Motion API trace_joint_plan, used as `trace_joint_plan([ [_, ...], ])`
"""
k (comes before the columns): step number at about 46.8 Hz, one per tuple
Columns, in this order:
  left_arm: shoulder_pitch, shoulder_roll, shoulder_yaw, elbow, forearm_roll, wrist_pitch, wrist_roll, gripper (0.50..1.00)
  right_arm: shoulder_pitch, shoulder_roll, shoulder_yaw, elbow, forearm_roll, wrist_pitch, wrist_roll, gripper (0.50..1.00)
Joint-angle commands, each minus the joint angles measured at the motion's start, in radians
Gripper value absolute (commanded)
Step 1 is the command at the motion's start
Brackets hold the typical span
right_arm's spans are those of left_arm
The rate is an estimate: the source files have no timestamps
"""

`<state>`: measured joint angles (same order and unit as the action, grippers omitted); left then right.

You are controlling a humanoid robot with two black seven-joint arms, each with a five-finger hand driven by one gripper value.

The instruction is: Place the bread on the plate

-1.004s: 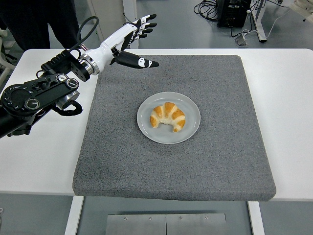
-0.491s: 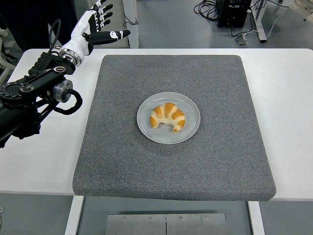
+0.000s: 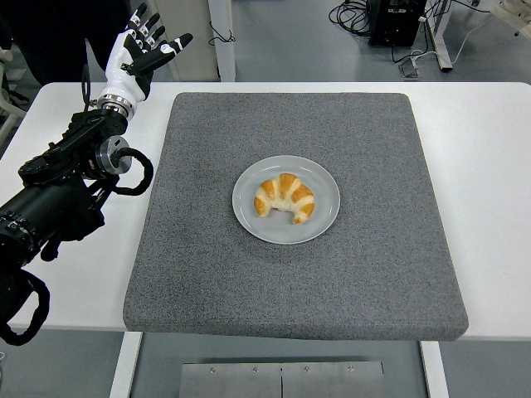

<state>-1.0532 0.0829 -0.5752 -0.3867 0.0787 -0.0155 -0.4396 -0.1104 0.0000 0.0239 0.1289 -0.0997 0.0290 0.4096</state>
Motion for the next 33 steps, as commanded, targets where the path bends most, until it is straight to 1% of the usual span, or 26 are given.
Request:
trace_joint_plan([
  [1, 0.024, -0.018, -0.018, 0.002, -0.031, -0.017, -0.007, 0.968, 0.0, 0.0, 0.001, 0.0, 0.0, -0.001, 0.0, 1.0],
  [6, 0.044, -0.038, -0.072, 0.002, -0.066, -0.018, -0.014, 0.968, 0.0, 0.0, 0.001, 0.0, 0.0, 0.0, 0.0, 1.0],
  [10, 0.053, -0.037, -0.103, 0.003, -0.069, -0.018, -0.014, 0.968, 0.0, 0.0, -0.001, 0.0, 0.0, 0.0, 0.0, 1.0],
  [13, 0.053, -0.035, -0.106, 0.003, -0.069, -0.023, -0.013, 0.968, 0.001, 0.0, 0.001, 0.0, 0.0, -0.001, 0.0, 1.0],
  [20, 0.055, -0.034, -0.107, 0.015, -0.071, -0.055, -0.013, 0.969, 0.017, 0.0, 0.001, 0.0, 0.0, -0.001, 0.0, 1.0],
  [31, 0.062, -0.034, -0.117, 0.034, -0.073, -0.087, -0.013, 0.968, 0.024, 0.0, 0.008, 0.003, 0.0, 0.0, 0.002, 1.0],
  [33, 0.062, -0.035, -0.123, 0.034, -0.071, -0.086, -0.013, 0.969, 0.024, 0.0, 0.002, 0.006, 0.0, 0.0, 0.002, 1.0],
])
